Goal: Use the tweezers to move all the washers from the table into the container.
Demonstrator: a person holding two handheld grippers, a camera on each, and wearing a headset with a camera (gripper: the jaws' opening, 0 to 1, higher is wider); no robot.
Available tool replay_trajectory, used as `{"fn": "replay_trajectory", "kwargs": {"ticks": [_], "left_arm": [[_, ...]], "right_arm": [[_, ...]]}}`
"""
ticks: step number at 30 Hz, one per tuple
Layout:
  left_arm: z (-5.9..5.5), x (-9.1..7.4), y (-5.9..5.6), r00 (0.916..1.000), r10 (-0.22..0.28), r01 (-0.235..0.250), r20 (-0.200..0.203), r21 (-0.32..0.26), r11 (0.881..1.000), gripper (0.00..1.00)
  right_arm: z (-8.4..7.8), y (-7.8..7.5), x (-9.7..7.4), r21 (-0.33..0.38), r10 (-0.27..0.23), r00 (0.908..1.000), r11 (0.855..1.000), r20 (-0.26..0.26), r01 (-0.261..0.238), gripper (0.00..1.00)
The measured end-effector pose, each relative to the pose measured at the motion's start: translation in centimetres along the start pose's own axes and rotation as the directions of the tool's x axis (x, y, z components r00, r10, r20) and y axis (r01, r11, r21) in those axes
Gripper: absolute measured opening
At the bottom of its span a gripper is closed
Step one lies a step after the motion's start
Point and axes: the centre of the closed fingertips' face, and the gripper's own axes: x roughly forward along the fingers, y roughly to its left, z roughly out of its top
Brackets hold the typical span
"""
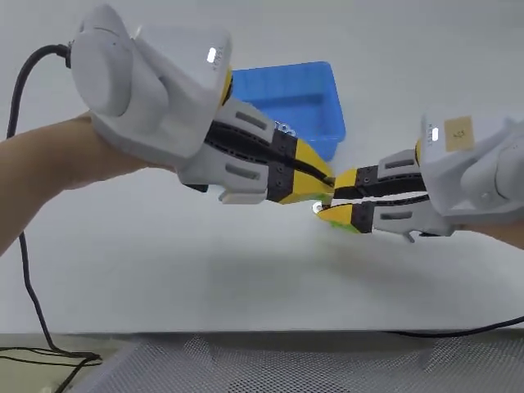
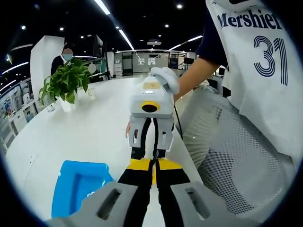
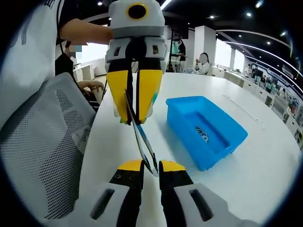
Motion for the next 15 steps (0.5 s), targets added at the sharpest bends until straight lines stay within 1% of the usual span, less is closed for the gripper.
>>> {"fn": "replay_trajectory", "kwargs": {"ticks": [8,15], "left_arm": [[-0.5,-0.08,0.35,0.9999,0.011,-0.011,-0.005,-0.011,1.0,0.06],[-0.55,-0.07,0.47,0.9999,0.014,-0.014,-0.007,-0.005,1.0,0.06]], "right_arm": [[-0.15,0.07,0.41,0.006,0.008,1.0,1.0,-0.002,-0.008,0.14],[-0.2,0.03,0.49,0.012,0.007,1.0,1.0,0.001,-0.007,0.14]]}}
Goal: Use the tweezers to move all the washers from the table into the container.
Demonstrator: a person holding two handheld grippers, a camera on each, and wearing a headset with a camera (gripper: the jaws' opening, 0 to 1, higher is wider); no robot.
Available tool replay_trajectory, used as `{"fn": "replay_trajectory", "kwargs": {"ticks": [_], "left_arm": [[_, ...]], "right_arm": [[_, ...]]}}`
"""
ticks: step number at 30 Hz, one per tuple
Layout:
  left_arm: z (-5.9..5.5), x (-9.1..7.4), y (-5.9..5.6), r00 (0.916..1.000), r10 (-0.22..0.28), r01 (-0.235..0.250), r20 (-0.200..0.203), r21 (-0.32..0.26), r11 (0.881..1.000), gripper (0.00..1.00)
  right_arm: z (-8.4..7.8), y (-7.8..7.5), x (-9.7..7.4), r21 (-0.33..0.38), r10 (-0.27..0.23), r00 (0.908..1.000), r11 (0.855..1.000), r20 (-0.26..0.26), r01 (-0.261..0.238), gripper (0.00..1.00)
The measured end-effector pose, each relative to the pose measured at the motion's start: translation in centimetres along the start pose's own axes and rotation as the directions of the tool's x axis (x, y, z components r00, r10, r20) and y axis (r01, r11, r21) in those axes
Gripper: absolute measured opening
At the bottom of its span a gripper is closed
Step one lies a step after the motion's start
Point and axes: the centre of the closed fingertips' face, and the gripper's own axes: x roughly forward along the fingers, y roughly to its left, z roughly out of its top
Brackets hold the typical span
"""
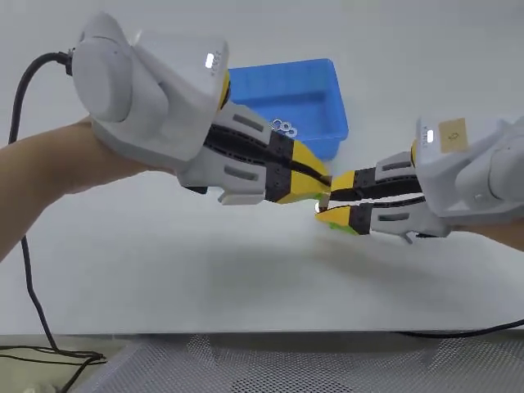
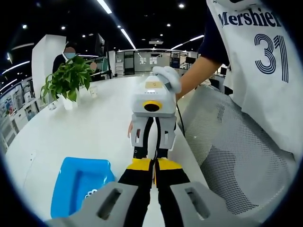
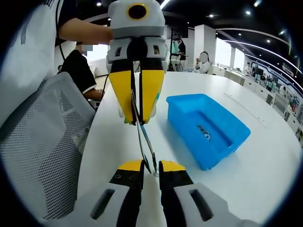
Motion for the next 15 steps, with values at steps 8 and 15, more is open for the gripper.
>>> {"fn": "replay_trajectory", "kwargs": {"ticks": [8,15], "left_arm": [[0.07,-0.06,0.26,1.0,0.006,-0.006,0.001,0.007,1.0,0.06],[0.18,0.03,0.4,1.0,0.008,-0.008,0.006,0.006,1.0,0.06]], "right_arm": [[0.08,-0.29,0.03,0.001,-0.006,1.0,1.0,0.003,0.006,0.14],[0.02,-0.43,0.03,0.009,-0.009,0.9999,1.0,0.006,0.009,0.14]]}}
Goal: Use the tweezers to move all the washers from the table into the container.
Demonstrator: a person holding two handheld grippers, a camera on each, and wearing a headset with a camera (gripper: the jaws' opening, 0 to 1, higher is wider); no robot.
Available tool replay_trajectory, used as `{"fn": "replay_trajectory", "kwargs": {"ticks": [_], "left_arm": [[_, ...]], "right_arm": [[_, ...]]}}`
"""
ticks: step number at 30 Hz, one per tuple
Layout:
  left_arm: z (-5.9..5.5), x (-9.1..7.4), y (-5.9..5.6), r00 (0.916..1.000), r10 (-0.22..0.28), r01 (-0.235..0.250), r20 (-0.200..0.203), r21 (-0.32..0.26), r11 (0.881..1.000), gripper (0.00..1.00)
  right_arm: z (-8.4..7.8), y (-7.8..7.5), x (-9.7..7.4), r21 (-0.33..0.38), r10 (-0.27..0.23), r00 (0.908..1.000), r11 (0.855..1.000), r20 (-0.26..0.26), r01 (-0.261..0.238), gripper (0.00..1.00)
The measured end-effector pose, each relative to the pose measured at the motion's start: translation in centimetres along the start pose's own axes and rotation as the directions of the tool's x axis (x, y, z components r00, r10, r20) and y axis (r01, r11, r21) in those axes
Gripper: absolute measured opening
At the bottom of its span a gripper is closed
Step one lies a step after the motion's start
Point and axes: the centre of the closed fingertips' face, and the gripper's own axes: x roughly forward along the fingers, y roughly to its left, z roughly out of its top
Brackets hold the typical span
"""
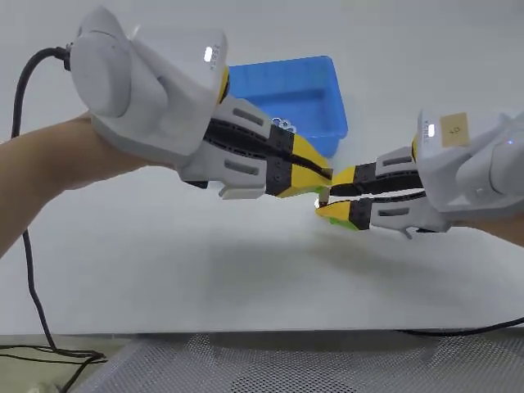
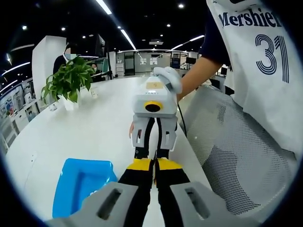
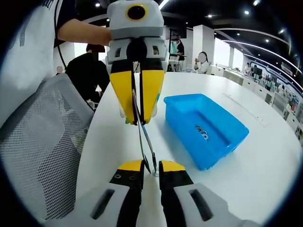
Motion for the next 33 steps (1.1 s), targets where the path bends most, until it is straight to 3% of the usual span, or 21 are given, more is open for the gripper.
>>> {"fn": "replay_trajectory", "kwargs": {"ticks": [24,33], "left_arm": [[0.31,0.21,0.3,0.9997,0.019,-0.018,0.013,-0.046,0.999,0.05],[0.39,0.14,0.04,0.9999,0.012,-0.013,-0.012,-0.047,0.999,0.05]], "right_arm": [[-0.26,-0.12,0.16,0.02,0.017,0.9999,1.0,-0.002,-0.017,0.1],[-0.18,0.11,0.16,0.016,0.023,0.9996,1.0,-0.018,-0.022,0.1]]}}
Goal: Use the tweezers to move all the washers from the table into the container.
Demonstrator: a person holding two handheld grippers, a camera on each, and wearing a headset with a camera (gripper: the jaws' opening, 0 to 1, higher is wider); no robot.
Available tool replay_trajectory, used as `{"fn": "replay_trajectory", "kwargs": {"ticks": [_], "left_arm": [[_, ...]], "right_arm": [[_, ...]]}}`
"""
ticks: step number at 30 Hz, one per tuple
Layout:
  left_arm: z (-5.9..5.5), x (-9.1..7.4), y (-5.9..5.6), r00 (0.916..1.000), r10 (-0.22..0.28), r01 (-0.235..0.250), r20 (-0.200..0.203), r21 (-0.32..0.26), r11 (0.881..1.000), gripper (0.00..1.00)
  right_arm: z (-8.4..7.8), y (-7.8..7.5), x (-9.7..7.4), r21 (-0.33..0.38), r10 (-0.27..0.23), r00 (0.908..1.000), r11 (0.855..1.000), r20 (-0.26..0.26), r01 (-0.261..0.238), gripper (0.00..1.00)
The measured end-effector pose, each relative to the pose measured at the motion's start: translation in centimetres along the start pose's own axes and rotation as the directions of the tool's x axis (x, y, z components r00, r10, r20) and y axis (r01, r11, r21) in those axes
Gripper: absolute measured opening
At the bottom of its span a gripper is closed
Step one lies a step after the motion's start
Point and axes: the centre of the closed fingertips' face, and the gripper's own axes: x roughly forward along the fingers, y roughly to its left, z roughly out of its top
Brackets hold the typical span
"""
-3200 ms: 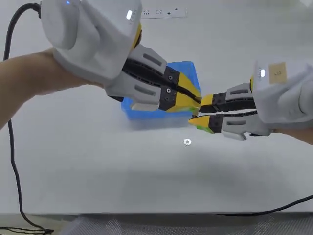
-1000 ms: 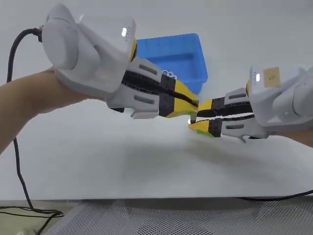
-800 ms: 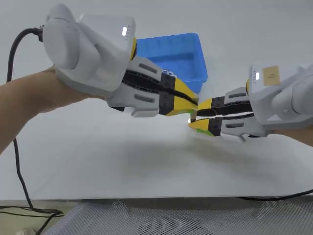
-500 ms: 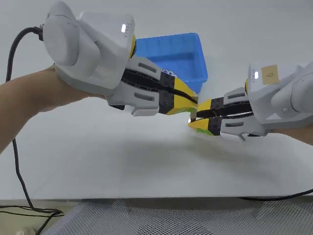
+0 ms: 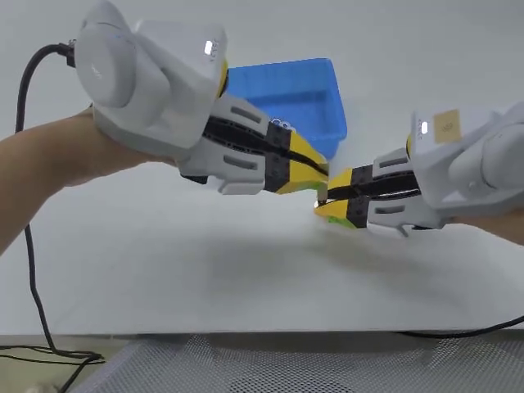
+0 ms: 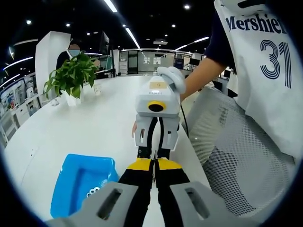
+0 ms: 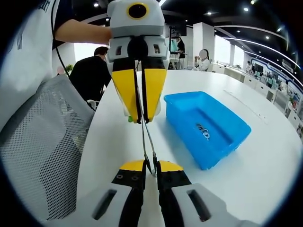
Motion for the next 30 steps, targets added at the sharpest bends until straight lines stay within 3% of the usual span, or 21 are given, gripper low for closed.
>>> {"fn": "replay_trajectory", "kwargs": {"ticks": [8,18,23,30], "left_arm": [[1.2,-1.1,-0.3,1.0,0.006,-0.006,0.003,0.014,1.0,0.05],[3.2,-3.4,0.1,0.9997,0.025,-0.025,-0.005,0.062,0.998,0.05],[3.6,-4.3,0.8,0.9995,0.03,-0.029,-0.013,0.103,0.994,0.05],[5.0,-6.1,2.1,0.9991,0.036,-0.033,-0.021,0.158,0.987,0.05]], "right_arm": [[1.5,0.2,-0.6,-0.025,-0.009,0.9999,1.0,0.011,0.009,0.1],[4.5,-0.5,-1.5,-0.09,-0.036,0.999,0.995,0.025,0.038,0.1],[5.9,-1.0,-1.9,-0.115,-0.052,0.9981,0.992,0.033,0.056,0.1],[8.1,-2.3,-2.6,-0.156,-0.082,0.9953,0.984,0.051,0.089,0.1]]}}
